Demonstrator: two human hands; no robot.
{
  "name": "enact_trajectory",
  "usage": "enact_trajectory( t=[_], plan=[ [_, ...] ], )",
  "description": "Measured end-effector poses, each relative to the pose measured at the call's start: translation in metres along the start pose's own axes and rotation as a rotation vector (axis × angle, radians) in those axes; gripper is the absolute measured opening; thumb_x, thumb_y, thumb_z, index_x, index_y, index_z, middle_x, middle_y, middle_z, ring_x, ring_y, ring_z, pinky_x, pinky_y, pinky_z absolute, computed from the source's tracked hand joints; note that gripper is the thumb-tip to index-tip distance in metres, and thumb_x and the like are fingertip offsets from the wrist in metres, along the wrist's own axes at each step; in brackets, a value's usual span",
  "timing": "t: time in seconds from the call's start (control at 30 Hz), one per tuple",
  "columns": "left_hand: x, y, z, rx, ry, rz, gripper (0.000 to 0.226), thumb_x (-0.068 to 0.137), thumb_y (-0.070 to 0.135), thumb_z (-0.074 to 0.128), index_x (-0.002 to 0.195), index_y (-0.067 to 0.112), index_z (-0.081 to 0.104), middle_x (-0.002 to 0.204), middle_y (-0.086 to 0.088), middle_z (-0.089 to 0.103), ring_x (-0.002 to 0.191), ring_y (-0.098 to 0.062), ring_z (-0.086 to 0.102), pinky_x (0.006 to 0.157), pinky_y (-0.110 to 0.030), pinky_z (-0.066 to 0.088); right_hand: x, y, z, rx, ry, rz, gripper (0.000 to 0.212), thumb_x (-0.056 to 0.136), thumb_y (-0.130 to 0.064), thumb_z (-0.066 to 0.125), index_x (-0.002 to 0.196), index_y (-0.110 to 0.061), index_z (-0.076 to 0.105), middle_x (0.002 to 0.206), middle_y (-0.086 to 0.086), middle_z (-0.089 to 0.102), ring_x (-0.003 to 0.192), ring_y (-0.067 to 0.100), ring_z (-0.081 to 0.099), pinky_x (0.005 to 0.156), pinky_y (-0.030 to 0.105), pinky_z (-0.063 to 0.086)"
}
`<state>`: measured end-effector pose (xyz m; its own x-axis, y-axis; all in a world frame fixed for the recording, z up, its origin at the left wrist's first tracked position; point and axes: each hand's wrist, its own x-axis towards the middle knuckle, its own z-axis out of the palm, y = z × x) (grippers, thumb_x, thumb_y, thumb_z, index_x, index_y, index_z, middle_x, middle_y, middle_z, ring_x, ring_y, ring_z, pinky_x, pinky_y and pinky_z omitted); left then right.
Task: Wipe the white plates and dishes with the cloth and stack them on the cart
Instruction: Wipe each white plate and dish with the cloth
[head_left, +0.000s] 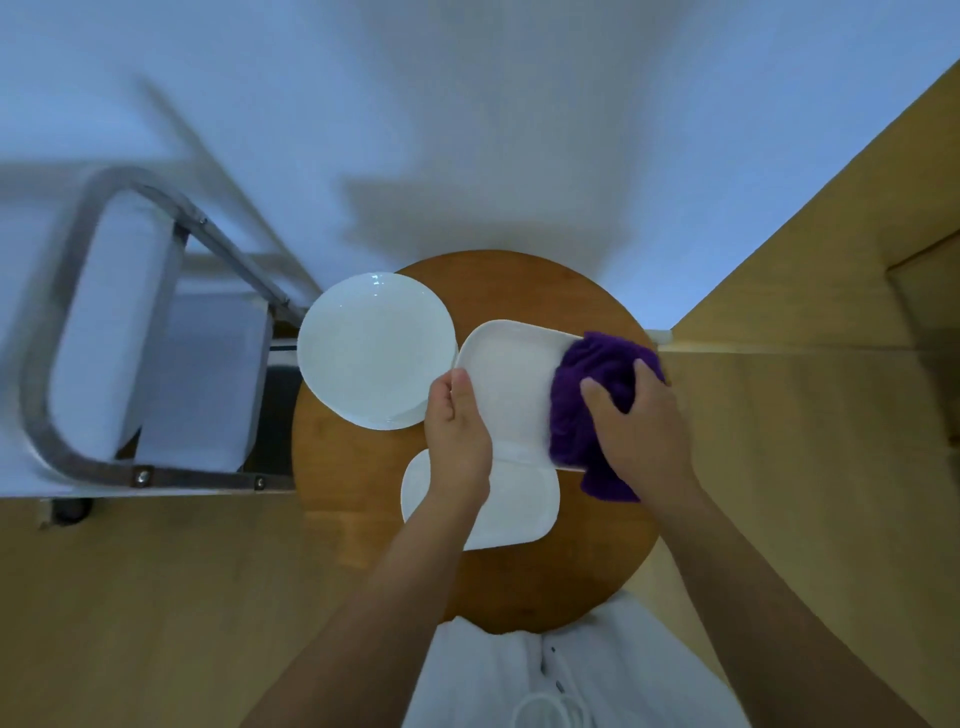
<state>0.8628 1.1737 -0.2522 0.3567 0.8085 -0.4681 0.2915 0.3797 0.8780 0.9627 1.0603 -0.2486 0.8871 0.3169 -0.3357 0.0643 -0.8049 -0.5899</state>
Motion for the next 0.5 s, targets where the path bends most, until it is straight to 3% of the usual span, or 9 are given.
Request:
enact_trajectory(
  t=[0.07, 0.13, 0.23, 0.43, 0.5],
  plan=[
    [-0.012, 0.003, -0.007, -0.079, 0.003, -0.025, 0.027, 0.099, 0.047, 0.035, 0.118, 0.034, 0.049, 0.107, 0.014, 0.058, 0.101, -0.012, 0.057, 0.078, -0.024, 0.051, -0.012, -0.001, 0.009, -0.342, 0.033, -0.037, 0.076, 0.089, -0.065, 0.034, 0.147, -0.02, 0.018, 0.152, 0.003, 0.028, 0.141, 0.029, 0.02, 0.11, 0.051, 0.021],
    [-0.025, 0.007, -0.016, -0.151, -0.007, -0.04, 0.029, 0.097, 0.049, 0.037, 0.119, 0.037, 0.051, 0.112, 0.011, 0.06, 0.103, -0.016, 0.059, 0.084, -0.032, 0.055, -0.026, -0.005, 0.016, -0.351, 0.072, -0.025, 0.082, 0.088, -0.067, 0.028, 0.15, -0.02, 0.003, 0.158, 0.005, 0.012, 0.144, 0.031, 0.006, 0.113, 0.052, 0.011],
    [-0.04, 0.015, -0.024, -0.194, -0.052, -0.043, 0.028, 0.096, 0.051, 0.038, 0.116, 0.039, 0.052, 0.114, 0.008, 0.062, 0.103, -0.02, 0.062, 0.084, -0.039, 0.058, -0.038, -0.015, 0.026, -0.267, 0.154, -0.051, 0.081, 0.089, -0.063, 0.03, 0.151, -0.02, 0.0, 0.158, 0.013, 0.005, 0.144, 0.034, 0.002, 0.114, 0.049, 0.006],
    [-0.047, 0.035, -0.043, -0.176, -0.1, 0.071, 0.022, 0.099, 0.047, 0.036, 0.094, 0.041, 0.057, 0.104, 0.008, 0.064, 0.102, -0.019, 0.063, 0.086, -0.038, 0.058, -0.046, -0.04, 0.047, -0.086, 0.136, -0.084, 0.087, 0.077, -0.069, 0.014, 0.15, -0.024, -0.001, 0.159, 0.009, 0.002, 0.144, 0.032, -0.002, 0.114, 0.052, 0.002],
    [-0.047, 0.041, -0.05, -0.19, -0.1, 0.096, 0.023, 0.099, 0.047, 0.037, 0.089, 0.042, 0.057, 0.096, 0.011, 0.064, 0.097, -0.017, 0.063, 0.082, -0.035, 0.059, -0.048, -0.051, 0.05, -0.086, 0.156, -0.156, 0.083, 0.083, -0.072, 0.013, 0.151, -0.024, 0.001, 0.158, 0.009, 0.004, 0.145, 0.031, 0.0, 0.114, 0.05, 0.002]
  ],
)
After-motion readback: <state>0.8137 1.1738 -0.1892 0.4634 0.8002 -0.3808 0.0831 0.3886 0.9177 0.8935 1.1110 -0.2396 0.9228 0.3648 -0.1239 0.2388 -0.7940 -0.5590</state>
